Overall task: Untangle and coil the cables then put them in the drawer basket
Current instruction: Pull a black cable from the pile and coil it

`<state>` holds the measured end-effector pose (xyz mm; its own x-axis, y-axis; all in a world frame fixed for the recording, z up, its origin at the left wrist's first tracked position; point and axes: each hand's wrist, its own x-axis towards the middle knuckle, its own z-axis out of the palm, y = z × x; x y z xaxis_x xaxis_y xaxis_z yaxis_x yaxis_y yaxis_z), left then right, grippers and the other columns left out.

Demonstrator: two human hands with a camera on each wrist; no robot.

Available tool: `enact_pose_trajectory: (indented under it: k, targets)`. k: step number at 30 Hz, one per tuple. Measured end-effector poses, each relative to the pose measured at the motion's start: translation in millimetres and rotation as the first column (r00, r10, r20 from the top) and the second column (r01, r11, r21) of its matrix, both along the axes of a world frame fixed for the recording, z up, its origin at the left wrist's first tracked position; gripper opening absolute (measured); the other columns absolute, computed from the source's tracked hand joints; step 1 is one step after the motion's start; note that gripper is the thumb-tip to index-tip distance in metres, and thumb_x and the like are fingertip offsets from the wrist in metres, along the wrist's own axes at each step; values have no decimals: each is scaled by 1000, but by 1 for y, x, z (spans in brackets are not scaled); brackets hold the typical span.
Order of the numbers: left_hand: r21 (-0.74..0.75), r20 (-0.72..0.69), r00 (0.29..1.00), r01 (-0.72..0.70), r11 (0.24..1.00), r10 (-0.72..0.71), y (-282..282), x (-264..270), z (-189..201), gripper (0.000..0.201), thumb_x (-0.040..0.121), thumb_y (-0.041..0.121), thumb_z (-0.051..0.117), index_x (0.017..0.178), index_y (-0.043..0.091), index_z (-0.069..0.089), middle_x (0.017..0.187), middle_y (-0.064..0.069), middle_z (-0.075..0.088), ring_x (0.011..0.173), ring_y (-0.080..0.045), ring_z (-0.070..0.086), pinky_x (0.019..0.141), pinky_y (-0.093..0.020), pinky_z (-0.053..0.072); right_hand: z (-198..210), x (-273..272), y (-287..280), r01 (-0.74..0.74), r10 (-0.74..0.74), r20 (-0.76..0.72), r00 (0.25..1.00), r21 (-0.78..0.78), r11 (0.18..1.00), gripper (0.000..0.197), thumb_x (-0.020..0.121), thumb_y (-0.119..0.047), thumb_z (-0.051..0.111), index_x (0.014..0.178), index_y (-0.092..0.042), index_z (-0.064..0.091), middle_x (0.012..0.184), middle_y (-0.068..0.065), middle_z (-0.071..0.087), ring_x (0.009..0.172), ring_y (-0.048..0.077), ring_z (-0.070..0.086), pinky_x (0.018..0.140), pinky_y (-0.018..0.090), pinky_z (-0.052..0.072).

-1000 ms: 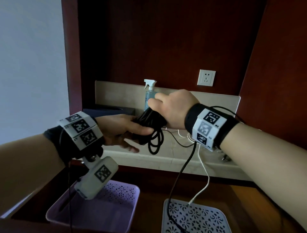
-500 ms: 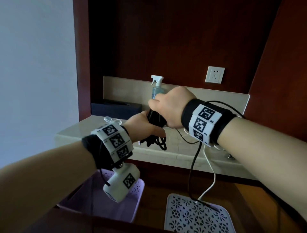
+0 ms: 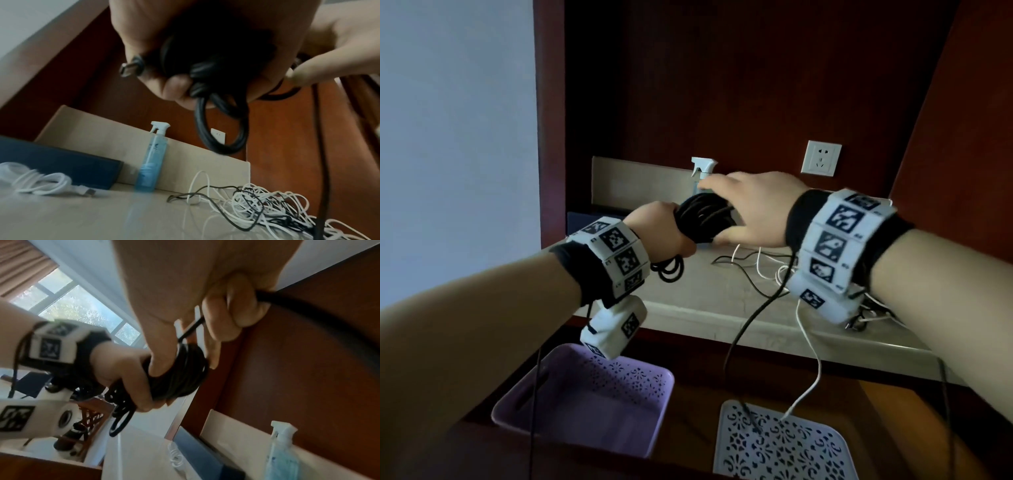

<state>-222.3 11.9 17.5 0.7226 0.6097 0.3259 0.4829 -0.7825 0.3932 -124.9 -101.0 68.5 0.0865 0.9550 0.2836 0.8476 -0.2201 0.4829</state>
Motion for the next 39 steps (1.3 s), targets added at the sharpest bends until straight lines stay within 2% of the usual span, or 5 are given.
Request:
enact_pose_trajectory:
  k: [12,22,27,34,39]
  targets:
    - [-21,-274,944,186,982,-185,-15,-15,-16,20,77,17,67,65,10,53,66,-3,50,63,-18,48,58,-26,38,42,-38,14,-327,329,413,849,-77,942,31,97,-42,36,119,-36,57,108,-15,63,102,15,55,67,27,26]
    - [-360,306,918,356,862,-252,-19,-48,-2,19,72,-1,71,65,11,59,57,2,58,52,-12,54,53,-24,45,-11,1,35,29,33,-458,888,127,991,23,96,-18,48,116,-15,58,114,4,61,107,21,54,87,26,42]
    - [-427,444,896,242,871,-31,3,-57,6,13,70,5,71,63,10,61,50,1,58,50,-16,54,50,-25,43,-43,-3,35,51,-33,-304,952,53,997,36,101,-39,24,91,-17,50,84,5,54,76,22,51,71,30,35]
    - [-487,485,828,-11,873,282,43,-59,4,11,71,15,70,72,11,60,66,-8,60,50,-19,52,41,-20,38,-71,-19,31,-103,107,114,988,-48,994,32,100,-38,31,114,-17,50,109,9,62,96,31,60,62,28,37]
    - [-221,248,955,-107,969,162,37,-47,-9,25,76,14,69,99,9,59,79,-5,61,68,-20,58,53,-24,41,-40,-37,14,-204,215,377,901,-70,976,21,101,-28,30,102,-18,48,93,1,63,85,25,59,57,31,33]
